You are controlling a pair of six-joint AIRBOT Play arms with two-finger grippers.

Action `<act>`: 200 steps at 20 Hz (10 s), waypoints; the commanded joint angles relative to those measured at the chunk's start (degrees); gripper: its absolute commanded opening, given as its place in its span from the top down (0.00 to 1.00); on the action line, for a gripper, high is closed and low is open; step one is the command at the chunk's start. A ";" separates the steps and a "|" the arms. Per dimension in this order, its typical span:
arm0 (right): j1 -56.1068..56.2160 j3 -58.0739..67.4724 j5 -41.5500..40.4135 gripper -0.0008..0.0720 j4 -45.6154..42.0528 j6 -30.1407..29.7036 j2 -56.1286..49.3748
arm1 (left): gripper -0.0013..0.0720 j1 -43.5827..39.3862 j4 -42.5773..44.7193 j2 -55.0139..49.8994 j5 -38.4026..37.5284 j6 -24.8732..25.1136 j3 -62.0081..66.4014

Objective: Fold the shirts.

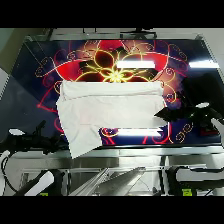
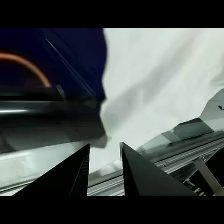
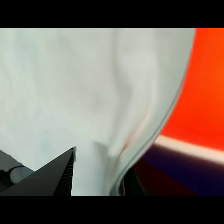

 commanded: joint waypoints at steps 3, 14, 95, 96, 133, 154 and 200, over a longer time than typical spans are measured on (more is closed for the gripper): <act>0.37 -0.04 -0.15 0.43 0.52 -0.26 -0.13 | 0.68 -3.15 -12.48 -8.98 8.59 10.97 -1.20; -0.70 -0.02 3.50 0.49 -1.51 -1.36 -0.13 | 0.94 -6.64 -12.52 -1.81 9.66 9.46 5.05; 5.68 46.97 13.64 0.96 22.73 10.56 -3.30 | 0.97 -52.02 -25.99 -66.34 19.08 -8.50 93.35; 6.58 46.97 13.64 0.96 23.02 10.60 -2.62 | 0.97 -52.63 -25.99 -67.06 20.24 -9.55 93.96; 36.92 63.89 2.16 0.10 -11.65 40.65 -23.34 | 0.97 -4.59 -61.46 -33.59 -23.45 5.29 92.13; 38.80 64.04 -3.74 0.89 17.40 27.52 -38.49 | 0.97 -11.65 -61.40 -33.70 -24.22 7.48 92.11; -41.11 31.12 26.88 0.96 -18.43 31.54 10.25 | 0.97 -26.38 -61.94 -24.37 -19.39 22.05 42.97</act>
